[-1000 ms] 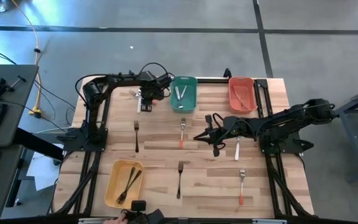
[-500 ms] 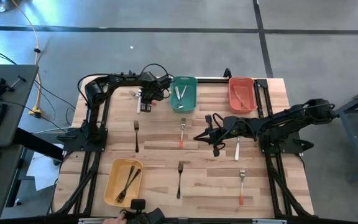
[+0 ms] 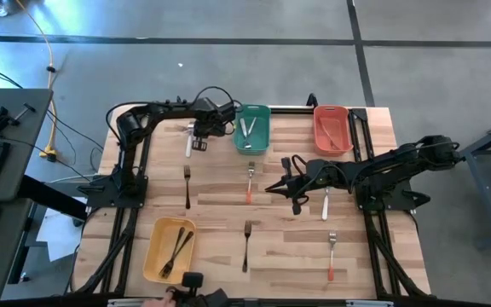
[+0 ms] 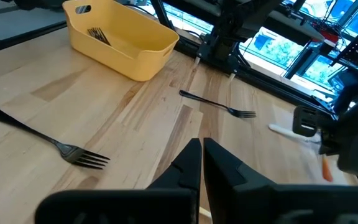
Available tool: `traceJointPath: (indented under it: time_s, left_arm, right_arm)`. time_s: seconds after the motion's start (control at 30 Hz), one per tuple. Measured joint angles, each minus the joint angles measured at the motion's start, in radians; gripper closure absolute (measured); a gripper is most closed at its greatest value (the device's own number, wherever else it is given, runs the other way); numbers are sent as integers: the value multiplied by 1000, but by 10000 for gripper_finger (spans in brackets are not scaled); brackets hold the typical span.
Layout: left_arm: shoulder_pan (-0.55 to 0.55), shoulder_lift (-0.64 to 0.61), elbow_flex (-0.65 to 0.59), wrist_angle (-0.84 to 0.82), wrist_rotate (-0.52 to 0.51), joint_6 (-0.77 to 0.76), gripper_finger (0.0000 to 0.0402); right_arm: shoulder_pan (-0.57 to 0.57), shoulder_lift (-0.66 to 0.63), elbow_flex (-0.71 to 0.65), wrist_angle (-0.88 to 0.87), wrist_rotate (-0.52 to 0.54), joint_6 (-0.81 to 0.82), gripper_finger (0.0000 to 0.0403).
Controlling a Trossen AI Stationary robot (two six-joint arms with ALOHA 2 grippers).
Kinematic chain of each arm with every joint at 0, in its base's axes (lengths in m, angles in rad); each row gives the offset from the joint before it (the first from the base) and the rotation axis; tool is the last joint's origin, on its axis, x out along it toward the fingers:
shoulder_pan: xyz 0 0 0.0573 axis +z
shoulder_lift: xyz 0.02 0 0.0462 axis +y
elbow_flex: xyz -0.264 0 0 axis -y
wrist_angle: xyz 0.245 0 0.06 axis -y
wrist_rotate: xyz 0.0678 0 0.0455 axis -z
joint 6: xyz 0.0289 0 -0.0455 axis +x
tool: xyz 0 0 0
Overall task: Sort silverware by color (type)
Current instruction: Put the orange fork into the orange bin
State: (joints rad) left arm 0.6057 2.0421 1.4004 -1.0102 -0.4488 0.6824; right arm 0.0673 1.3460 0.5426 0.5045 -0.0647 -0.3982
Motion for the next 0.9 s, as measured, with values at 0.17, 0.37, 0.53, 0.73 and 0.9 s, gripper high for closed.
traceJointPath:
  time_s: [0.17, 0.37, 0.53, 0.73, 0.9]
  left_arm:
    - [-21, -49, 16, -16, -11, -5, 399]
    - [-47, -169, 16, -32, -7, -42, 400]
    - [-72, -297, 17, -9, 19, -137, 400]
    - [-77, -391, 17, 4, 274, -507, 400]
    - [-100, -401, 17, 108, 294, -774, 400]
  right_arm:
    - [0, 0, 0, -7, 0, 15, 403]
    - [0, 0, 0, -10, 0, 16, 403]
    - [0, 0, 0, -11, 0, 16, 403]
    - [0, 0, 0, -13, 0, 26, 403]
    - [0, 0, 0, -15, 1, 60, 403]
